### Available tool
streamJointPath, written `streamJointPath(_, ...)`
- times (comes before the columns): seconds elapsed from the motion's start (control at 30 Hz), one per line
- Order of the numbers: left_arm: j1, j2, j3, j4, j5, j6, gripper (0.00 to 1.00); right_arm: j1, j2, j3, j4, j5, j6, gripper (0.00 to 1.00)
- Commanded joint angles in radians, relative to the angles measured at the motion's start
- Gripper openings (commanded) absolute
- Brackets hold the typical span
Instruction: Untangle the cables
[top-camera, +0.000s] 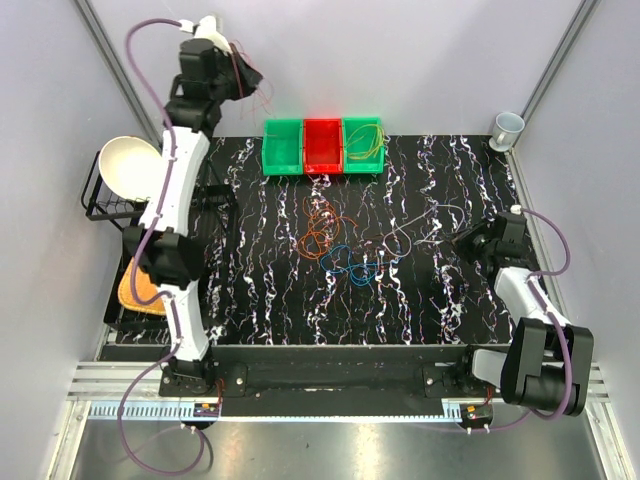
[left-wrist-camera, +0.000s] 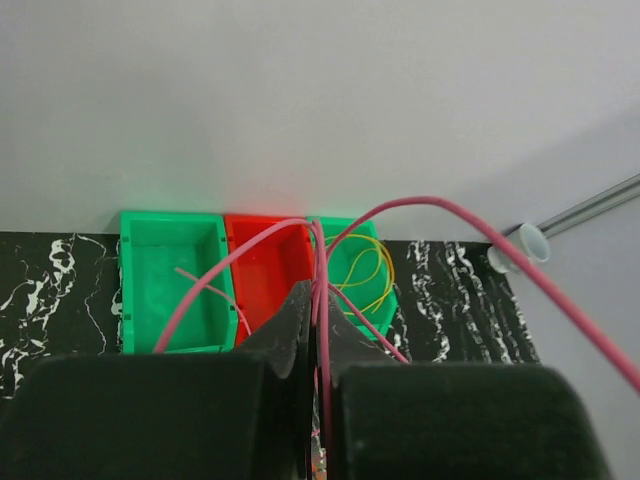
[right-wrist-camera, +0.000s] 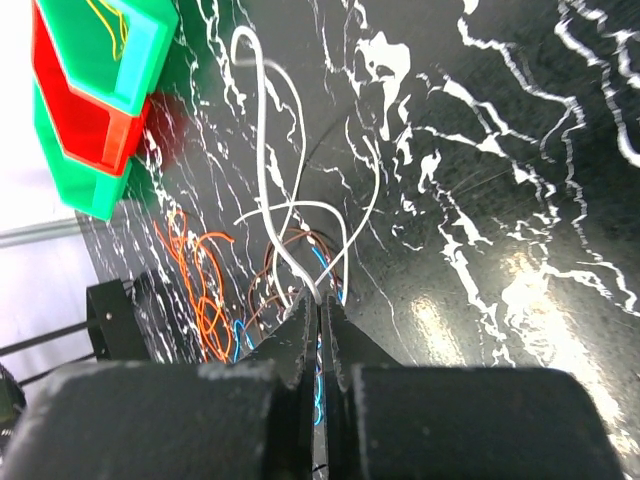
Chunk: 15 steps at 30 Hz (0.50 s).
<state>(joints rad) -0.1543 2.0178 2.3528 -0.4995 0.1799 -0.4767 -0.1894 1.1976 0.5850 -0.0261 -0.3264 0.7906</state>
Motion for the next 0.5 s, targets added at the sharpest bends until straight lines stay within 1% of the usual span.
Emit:
streamJointPath(0.0,-0.028,0.097,0.068,0.081,-0.077,0.075,0.0,0.016,0.025,0.038,0.051,-0.051,-0.001,0.0)
streamJointPath(0.13,-0.034,0.179,0.057,0.147,-0.1,0.09,0.0,0.027,0.049,0.035,0.072,-0.069,0.009,0.0)
streamJointPath(0.17,-0.039,0.202,0.048,0.191,-0.096,0.096,0.0,0.039,0.054,0.036,0.075,-0.072,0.009,0.0)
streamJointPath(0.23,-0.042,0.237,0.033,0.228,-0.103,0.11,0.0,0.044,0.065,0.038,0.077,-0.074,0.007,0.0)
streamJointPath(0.47,-0.048,0.352,0.053,0.361,-0.134,0.144,0.0,0.056,0.063,0.026,0.103,-0.086,0.01,0.0)
